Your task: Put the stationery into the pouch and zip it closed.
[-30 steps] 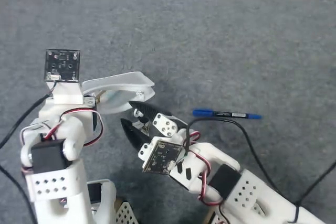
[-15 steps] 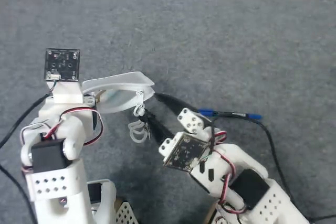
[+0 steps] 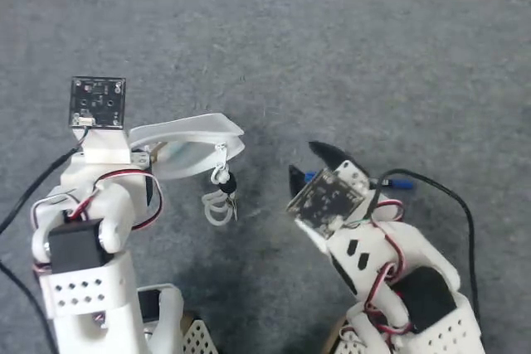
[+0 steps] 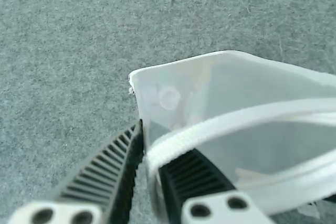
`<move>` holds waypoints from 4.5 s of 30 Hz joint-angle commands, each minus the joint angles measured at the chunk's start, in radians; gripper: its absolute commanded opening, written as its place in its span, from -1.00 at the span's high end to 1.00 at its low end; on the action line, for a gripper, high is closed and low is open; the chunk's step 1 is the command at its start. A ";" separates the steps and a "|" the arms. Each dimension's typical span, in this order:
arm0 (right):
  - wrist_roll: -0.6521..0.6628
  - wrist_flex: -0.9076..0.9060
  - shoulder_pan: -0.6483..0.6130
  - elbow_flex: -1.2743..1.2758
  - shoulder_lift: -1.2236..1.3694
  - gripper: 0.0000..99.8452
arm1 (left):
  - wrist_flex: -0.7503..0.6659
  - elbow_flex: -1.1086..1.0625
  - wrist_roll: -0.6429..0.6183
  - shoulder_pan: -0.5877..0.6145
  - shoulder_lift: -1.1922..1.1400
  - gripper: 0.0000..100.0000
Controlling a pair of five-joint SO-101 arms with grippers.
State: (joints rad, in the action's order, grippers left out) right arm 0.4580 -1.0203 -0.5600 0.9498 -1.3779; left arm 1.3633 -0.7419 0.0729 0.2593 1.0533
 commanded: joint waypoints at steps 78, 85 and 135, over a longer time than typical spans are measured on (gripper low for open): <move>0.341 0.147 0.170 -0.315 1.300 0.60 | -0.069 0.004 0.005 0.086 0.003 0.98; 0.334 0.153 0.188 -0.382 1.428 0.63 | -0.069 0.004 0.005 0.086 0.005 0.98; -0.397 0.001 0.189 -0.540 1.148 0.99 | -0.068 0.005 0.000 0.080 0.005 0.98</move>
State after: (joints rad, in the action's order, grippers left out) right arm 0.1235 -1.0096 -0.3836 0.4572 -0.1396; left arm 1.3265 -0.7434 0.0729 0.3376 1.0503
